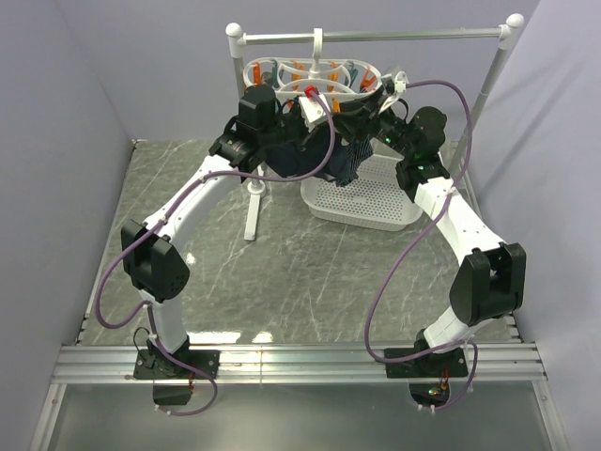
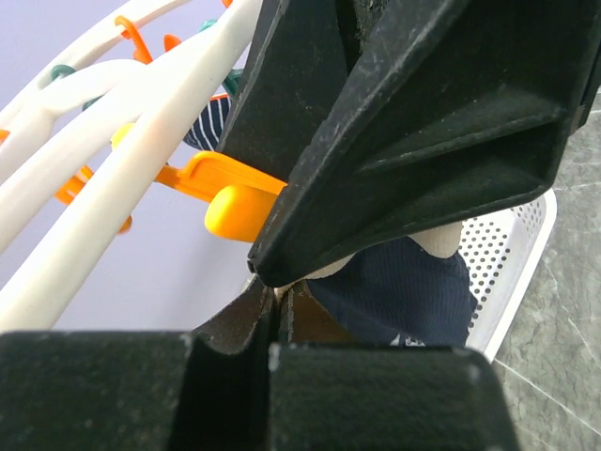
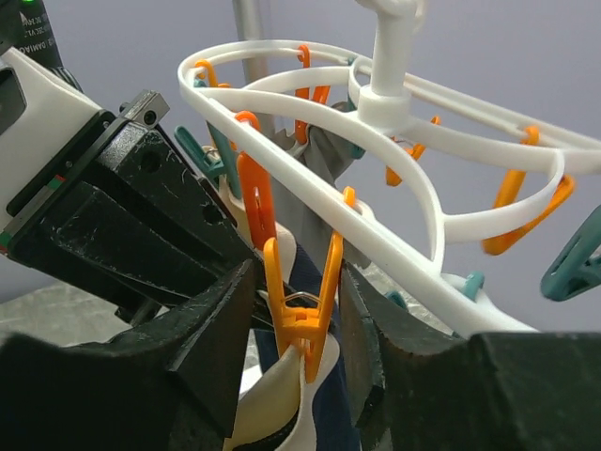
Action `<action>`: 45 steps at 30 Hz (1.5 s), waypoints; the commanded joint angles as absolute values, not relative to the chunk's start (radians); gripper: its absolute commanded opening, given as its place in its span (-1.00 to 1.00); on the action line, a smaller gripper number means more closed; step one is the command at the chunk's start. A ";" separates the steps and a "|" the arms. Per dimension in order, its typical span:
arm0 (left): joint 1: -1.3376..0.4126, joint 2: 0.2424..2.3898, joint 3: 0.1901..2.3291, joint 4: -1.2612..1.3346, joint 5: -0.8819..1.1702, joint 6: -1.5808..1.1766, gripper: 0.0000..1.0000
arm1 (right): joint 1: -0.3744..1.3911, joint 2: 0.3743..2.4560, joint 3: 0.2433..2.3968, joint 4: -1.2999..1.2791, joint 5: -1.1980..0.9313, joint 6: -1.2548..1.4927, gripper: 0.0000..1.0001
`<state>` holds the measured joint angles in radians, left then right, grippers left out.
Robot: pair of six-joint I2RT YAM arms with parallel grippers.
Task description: Clip the underwear to the hanger
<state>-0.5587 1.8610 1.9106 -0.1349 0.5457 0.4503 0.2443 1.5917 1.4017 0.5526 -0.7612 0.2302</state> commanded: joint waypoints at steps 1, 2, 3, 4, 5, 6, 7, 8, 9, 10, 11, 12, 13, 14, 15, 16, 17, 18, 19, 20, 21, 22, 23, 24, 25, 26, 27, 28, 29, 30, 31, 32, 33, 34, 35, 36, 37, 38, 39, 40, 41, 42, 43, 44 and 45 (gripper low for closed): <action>-0.560 1.799 1.904 -0.094 0.558 0.453 -1.00 | 0.247 1.571 1.425 0.549 -0.792 0.252 -0.03; -0.558 1.799 1.902 -0.092 0.557 0.454 -1.00 | 0.248 1.569 1.425 0.551 -0.790 0.255 -0.01; -0.560 1.799 1.899 -0.094 0.552 0.454 -1.00 | 0.249 1.568 1.425 0.552 -0.787 0.259 0.00; -0.558 1.799 1.899 -0.098 0.548 0.454 -0.98 | 0.247 1.565 1.425 0.552 -0.787 0.267 0.00; -0.558 1.802 1.901 -0.103 0.546 0.456 -0.95 | 0.245 1.565 1.425 0.549 -0.787 0.270 0.03; -0.558 1.802 1.902 -0.116 0.545 0.453 -0.90 | 0.247 1.562 1.427 0.546 -0.785 0.275 0.05; -0.560 1.802 1.902 -0.123 0.542 0.449 -0.69 | 0.245 1.559 1.425 0.546 -0.785 0.282 0.06; -0.558 1.802 1.899 -0.127 0.540 0.449 -0.60 | 0.245 1.557 1.422 0.539 -0.785 0.284 0.14; -0.558 1.798 1.890 -0.135 0.538 0.448 -0.53 | 0.247 1.551 1.419 0.535 -0.781 0.287 0.16; -0.560 1.795 1.882 -0.140 0.537 0.448 -0.37 | 0.247 1.548 1.416 0.531 -0.779 0.291 0.18; -0.560 1.784 1.873 -0.140 0.535 0.451 -0.32 | 0.245 1.545 1.408 0.523 -0.779 0.293 0.22; -0.558 1.778 1.852 -0.141 0.534 0.451 -0.27 | 0.245 1.537 1.404 0.520 -0.773 0.301 0.25; -0.560 1.770 1.841 -0.146 0.534 0.449 -0.19 | 0.244 1.532 1.399 0.517 -0.772 0.304 0.26; -0.560 1.760 1.832 -0.152 0.534 0.452 -0.16 | 0.245 1.529 1.391 0.506 -0.775 0.305 0.27; -0.560 1.753 1.816 -0.159 0.535 0.451 -0.14 | 0.244 1.523 1.388 0.502 -0.775 0.310 0.27; -0.560 1.747 1.807 -0.172 0.535 0.451 0.02 | 0.244 1.517 1.381 0.499 -0.772 0.311 0.29; -0.561 1.737 1.798 -0.179 0.538 0.453 0.08 | 0.244 1.514 1.367 0.497 -0.769 0.314 0.30; -0.563 1.729 1.780 -0.187 0.537 0.456 0.11 | 0.244 1.503 1.361 0.494 -0.767 0.316 0.32; -0.561 1.723 1.767 -0.192 0.537 0.456 0.16 | 0.245 1.497 1.355 0.489 -0.770 0.314 0.33; -0.564 1.703 1.753 -0.193 0.540 0.456 0.19 | 0.244 1.493 1.344 0.480 -0.767 0.316 0.38; -0.565 1.694 1.729 -0.196 0.541 0.459 0.25 | 0.244 1.480 1.336 0.477 -0.765 0.319 0.41; -0.566 1.683 1.714 -0.198 0.543 0.460 0.45 | 0.244 1.473 1.329 0.474 -0.765 0.322 0.44; -0.566 1.660 1.700 -0.201 0.545 0.457 0.49 | 0.244 1.465 1.315 0.466 -0.767 0.321 0.46; -0.568 1.649 1.680 -0.212 0.552 0.459 0.51 | 0.245 1.448 1.304 0.465 -0.767 0.324 0.47; -0.571 1.638 1.671 -0.216 0.554 0.457 0.58 | 0.245 1.439 1.293 0.463 -0.767 0.324 0.48; -0.572 1.616 1.660 -0.227 0.554 0.450 0.60 | 0.244 1.428 1.278 0.456 -0.765 0.325 0.50; -0.572 1.603 1.639 -0.233 0.555 0.446 0.63 | 0.242 1.410 1.270 0.450 -0.764 0.327 0.52; -0.574 1.589 1.628 -0.239 0.552 0.446 0.69 | 0.244 1.399 1.261 0.442 -0.764 0.327 0.54; -0.574 1.560 1.605 -0.242 0.552 0.439 0.71 | 0.244 1.375 1.247 0.430 -0.762 0.327 0.56; -0.574 1.546 1.592 -0.253 0.549 0.434 0.72 | 0.242 1.362 1.238 0.422 -0.758 0.324 0.59; -0.574 1.531 1.583 -0.261 0.543 0.428 0.77 | 0.244 1.350 1.230 0.413 -0.753 0.318 0.61; -0.574 1.502 1.563 -0.271 0.542 0.404 0.78 | 0.241 1.324 1.214 0.393 -0.752 0.319 0.62; -0.572 1.487 1.549 -0.290 0.540 0.393 0.80 | 0.238 1.309 1.204 0.382 -0.750 0.318 0.63; -0.574 1.468 1.536 -0.299 0.545 0.388 0.98 | 0.235 1.292 1.191 0.376 -0.746 0.318 0.64; -0.574 1.427 1.516 -0.301 0.545 0.379 0.99 | 0.232 1.275 1.165 0.361 -0.742 0.318 0.67; -0.574 1.404 1.465 -0.290 0.540 0.368 0.99 | 0.227 1.243 1.154 0.351 -0.738 0.311 0.68; -0.574 1.379 1.436 -0.253 0.534 0.354 0.99 | 0.227 1.227 1.141 0.341 -0.733 0.305 0.68; -0.574 1.337 1.412 -0.235 0.529 0.329 0.99 | 0.222 1.212 1.123 0.318 -0.733 0.304 0.68; -0.574 1.318 1.373 -0.220 0.523 0.313 0.99 | 0.219 1.185 1.114 0.307 -0.733 0.299 0.68; -0.572 1.283 1.358 -0.181 0.526 0.278 0.99 | 0.215 1.171 1.106 0.296 -0.729 0.295 0.69; -0.572 1.264 1.321 -0.149 0.528 0.264 0.99 | 0.212 1.157 1.092 0.269 -0.724 0.288 0.70; -0.572 1.246 1.300 -0.114 0.532 0.255 0.99 | 0.207 1.132 1.088 0.256 -0.721 0.278 0.70; -0.574 1.230 1.281 -0.065 0.534 0.247 0.99 | 0.204 1.121 1.082 0.247 -0.719 0.273 0.70; -0.574 1.218 1.273 -0.010 0.535 0.241 0.99 | 0.201 1.103 1.077 0.227 -0.718 0.267 0.71; -0.574 1.223 1.282 0.021 0.538 0.230 0.99 | 0.201 1.095 1.075 0.219 -0.715 0.252 0.71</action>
